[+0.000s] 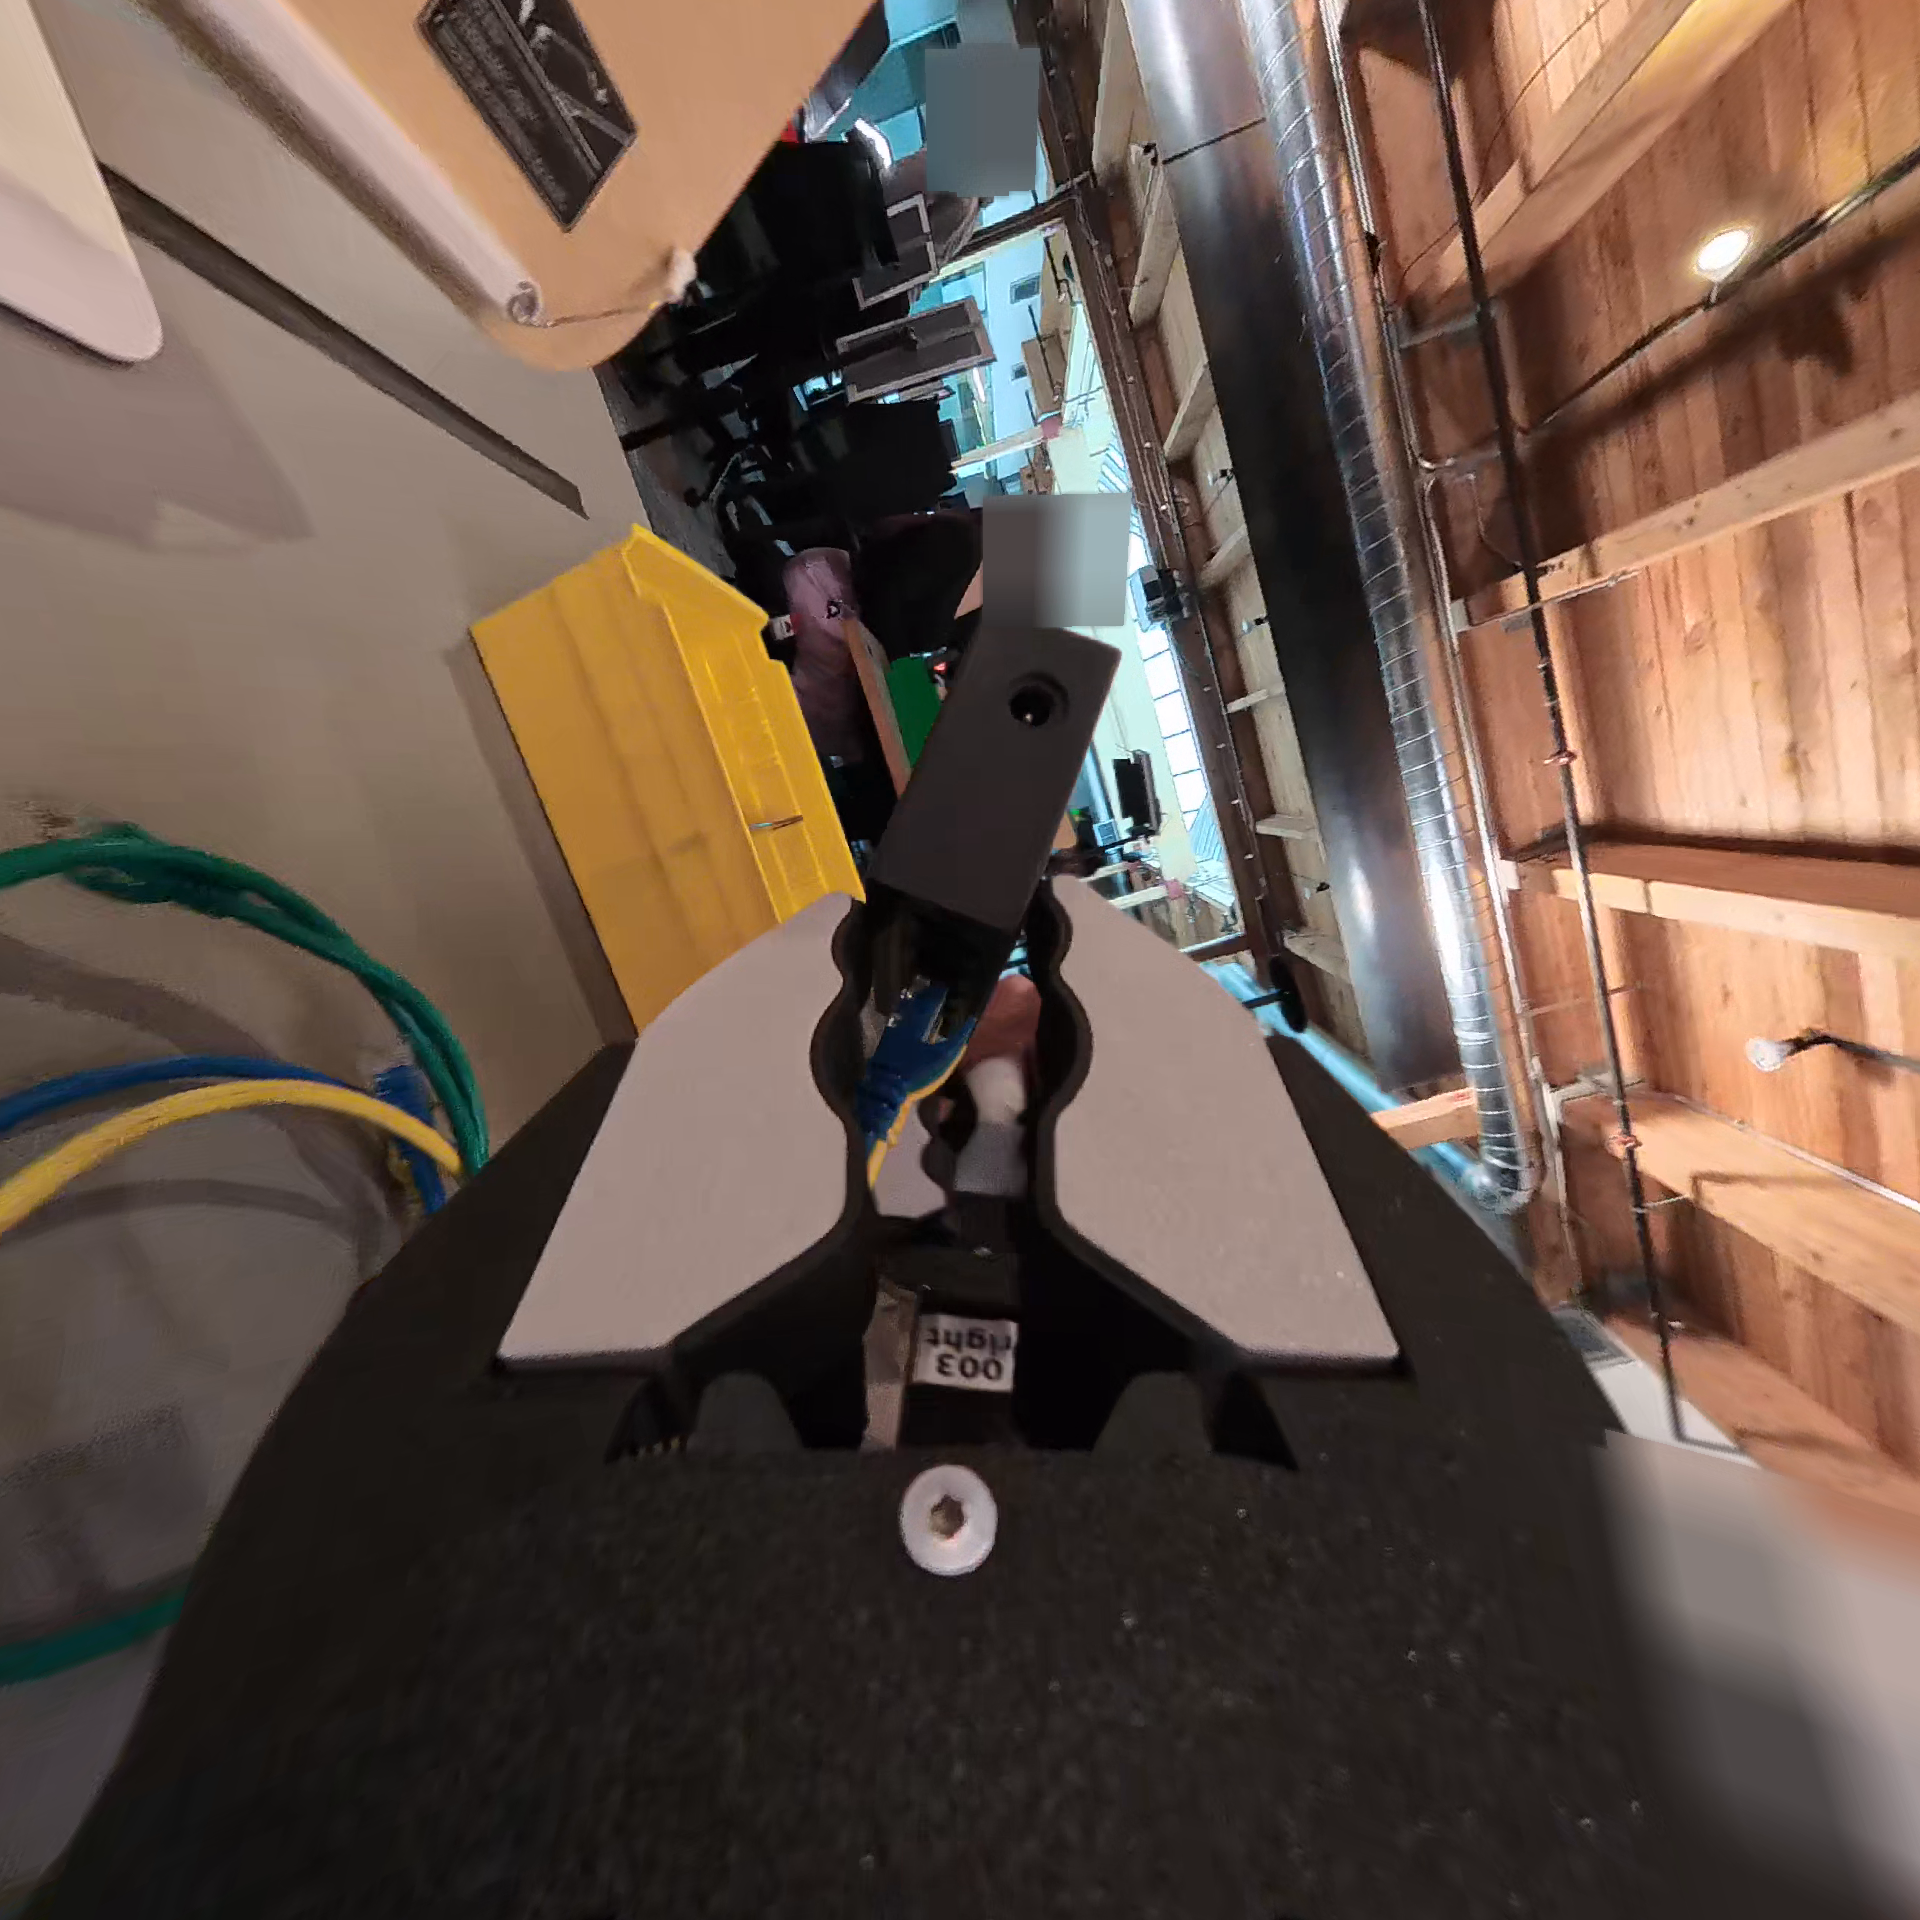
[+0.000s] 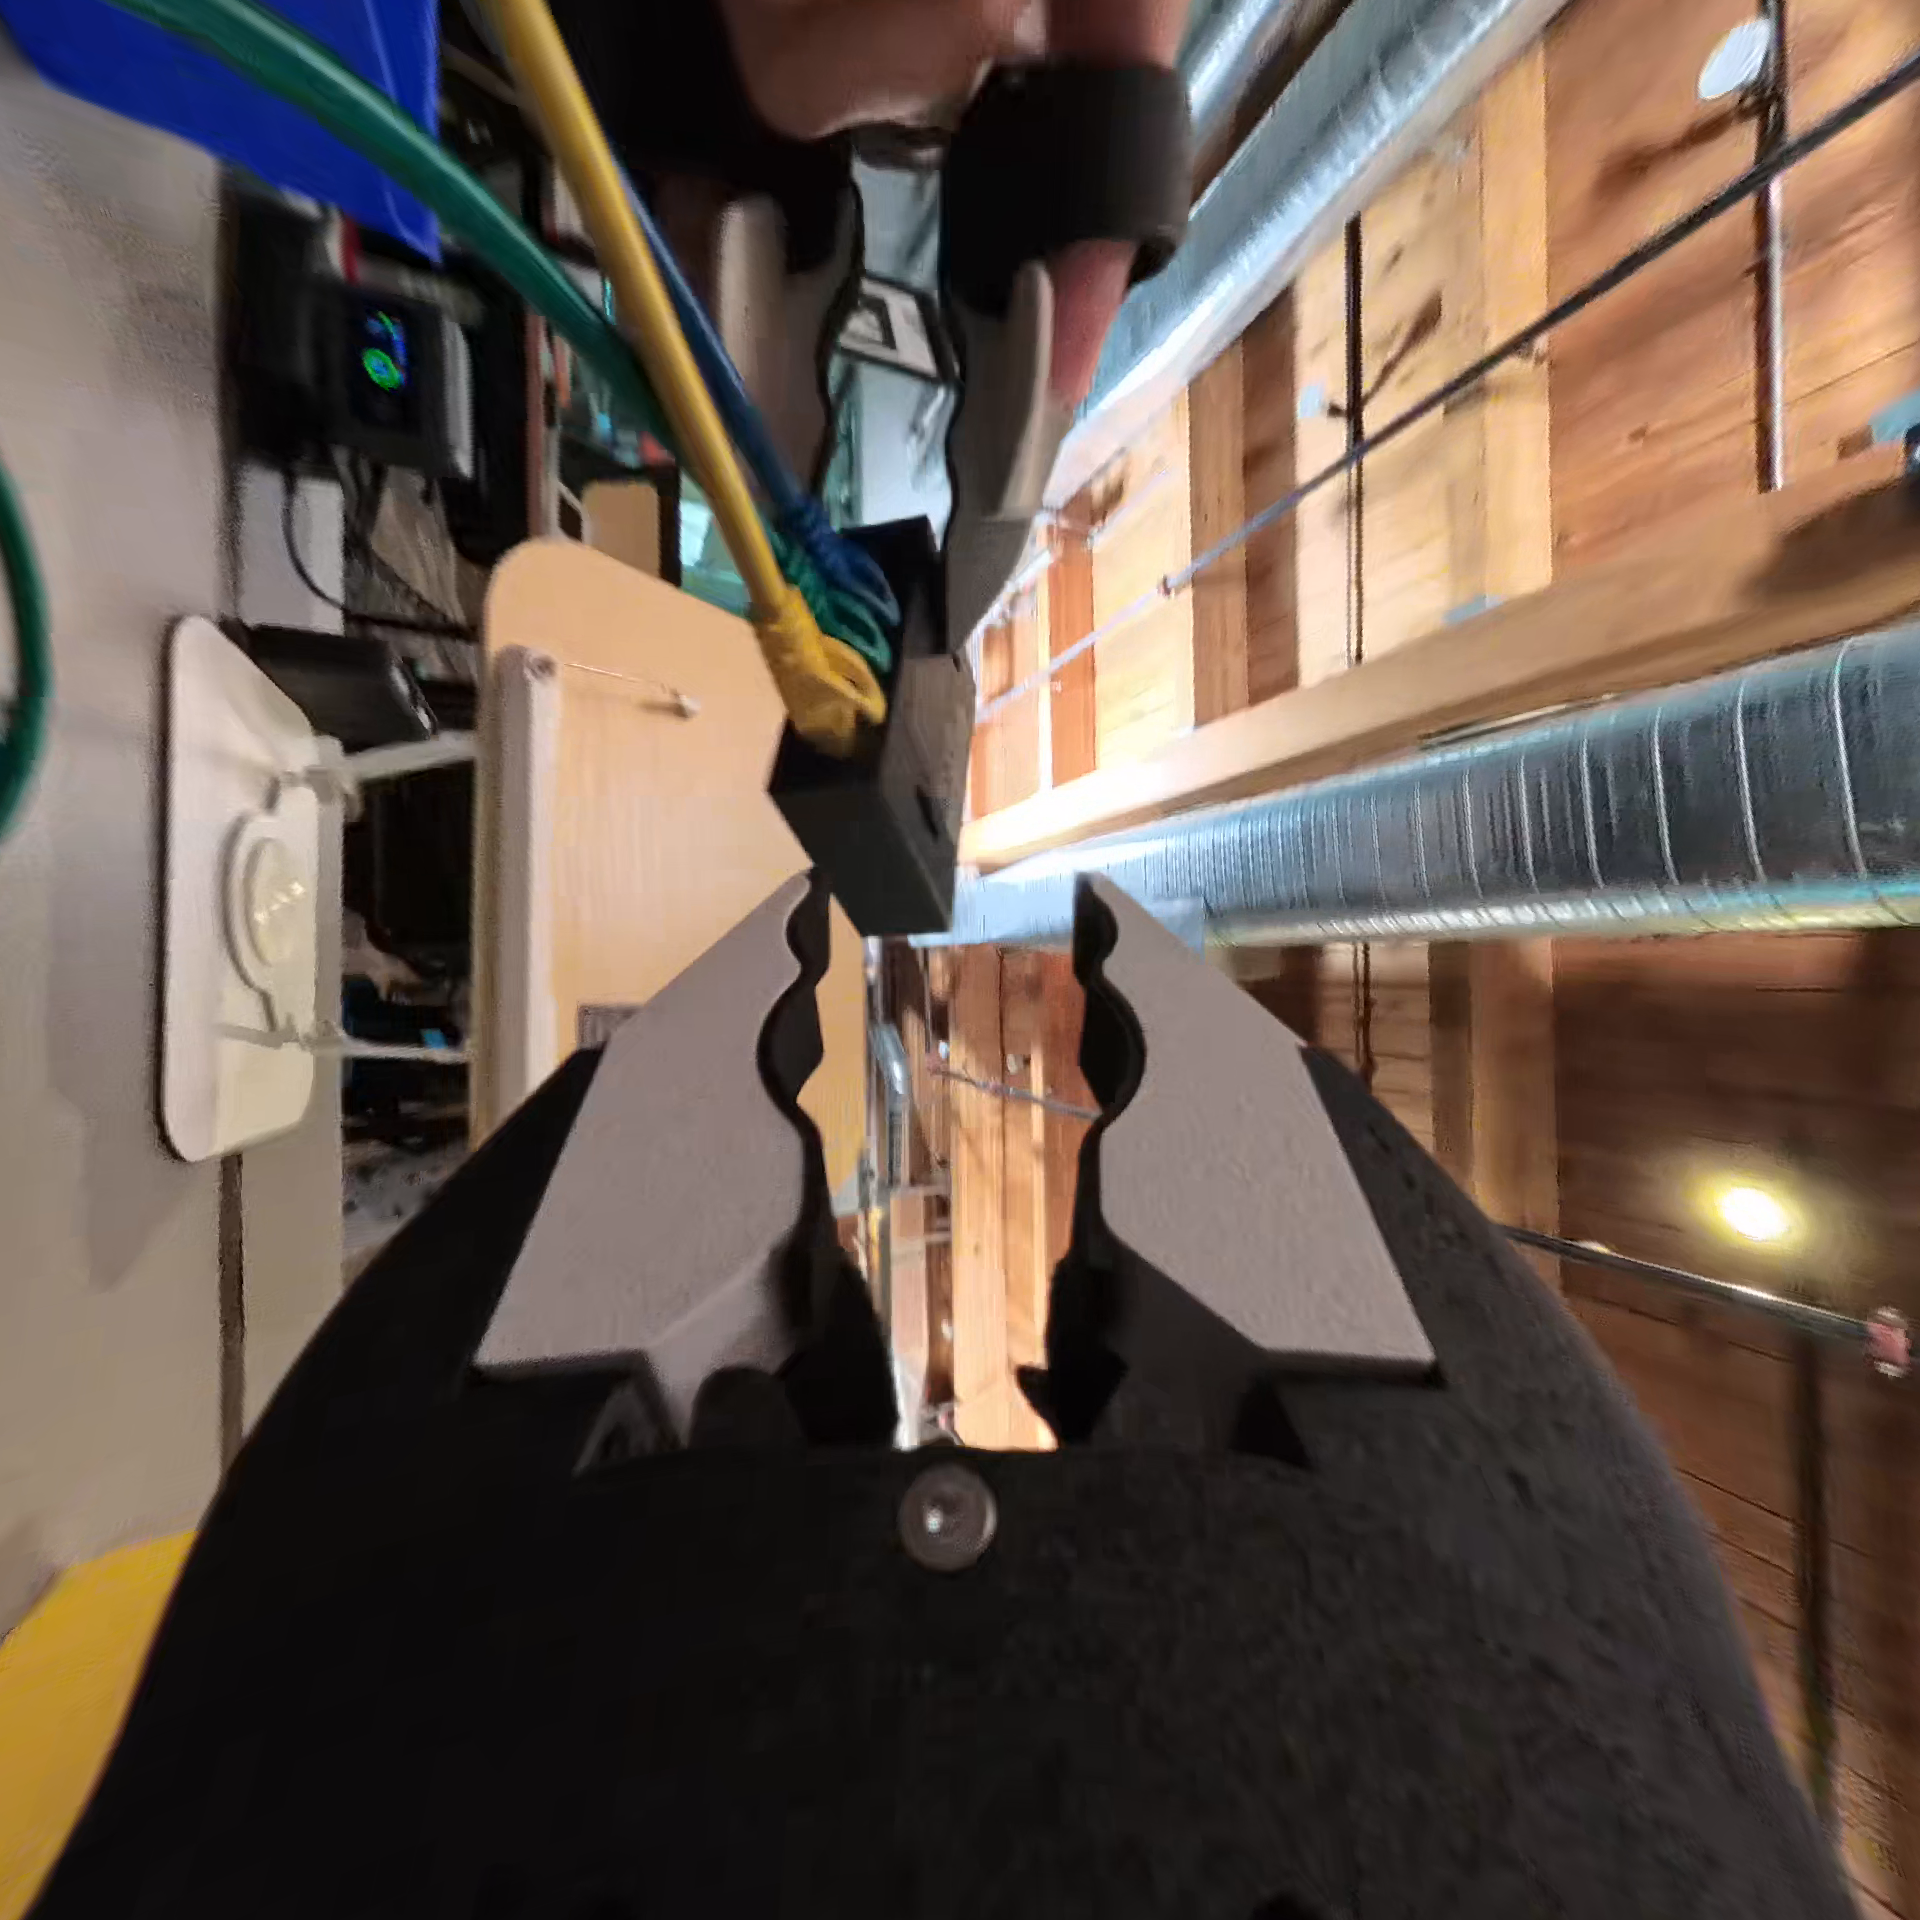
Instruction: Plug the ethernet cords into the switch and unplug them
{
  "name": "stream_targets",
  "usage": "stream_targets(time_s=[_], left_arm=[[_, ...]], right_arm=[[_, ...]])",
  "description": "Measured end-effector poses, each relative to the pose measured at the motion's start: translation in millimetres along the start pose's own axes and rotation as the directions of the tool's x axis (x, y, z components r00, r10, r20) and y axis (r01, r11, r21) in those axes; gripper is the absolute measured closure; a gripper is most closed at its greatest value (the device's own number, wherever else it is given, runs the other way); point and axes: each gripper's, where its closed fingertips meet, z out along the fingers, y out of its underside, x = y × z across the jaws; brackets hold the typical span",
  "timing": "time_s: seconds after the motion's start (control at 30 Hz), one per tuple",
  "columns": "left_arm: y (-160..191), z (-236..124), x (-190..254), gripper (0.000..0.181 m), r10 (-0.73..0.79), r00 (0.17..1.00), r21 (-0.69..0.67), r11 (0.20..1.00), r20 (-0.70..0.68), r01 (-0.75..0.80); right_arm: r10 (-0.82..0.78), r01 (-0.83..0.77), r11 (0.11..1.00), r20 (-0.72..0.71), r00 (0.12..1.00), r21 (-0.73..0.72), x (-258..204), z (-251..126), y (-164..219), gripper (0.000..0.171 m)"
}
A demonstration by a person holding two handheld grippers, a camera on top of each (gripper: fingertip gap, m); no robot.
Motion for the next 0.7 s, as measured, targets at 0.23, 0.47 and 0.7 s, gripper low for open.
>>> stream_targets(time_s=[0.23, 0.47, 0.7], left_arm=[[9, -5, -14, 0.153, -0.07, 0.997, -0.091, 0.994, -0.034, 0.067], [27, 8, -24, 0.155, -0.044, 0.999, -0.175, 0.984, -0.019, 0.04], [28, -23, -4, 0.15, 0.647, 0.733, -0.075, 0.758, 0.209, -0.647]], right_arm=[[0.023, -0.024, 0.999, 0.017, 1.0, 0.022, -36, 24, -4, 0.121], [0.029, -0.029, 0.999, 0.004, 1.0, 0.023, -40, 29, -6, 0.142], [0.342, -0.303, 0.939, 0.356, 0.87, -0.164, -91, 18, -1, 0.145]])
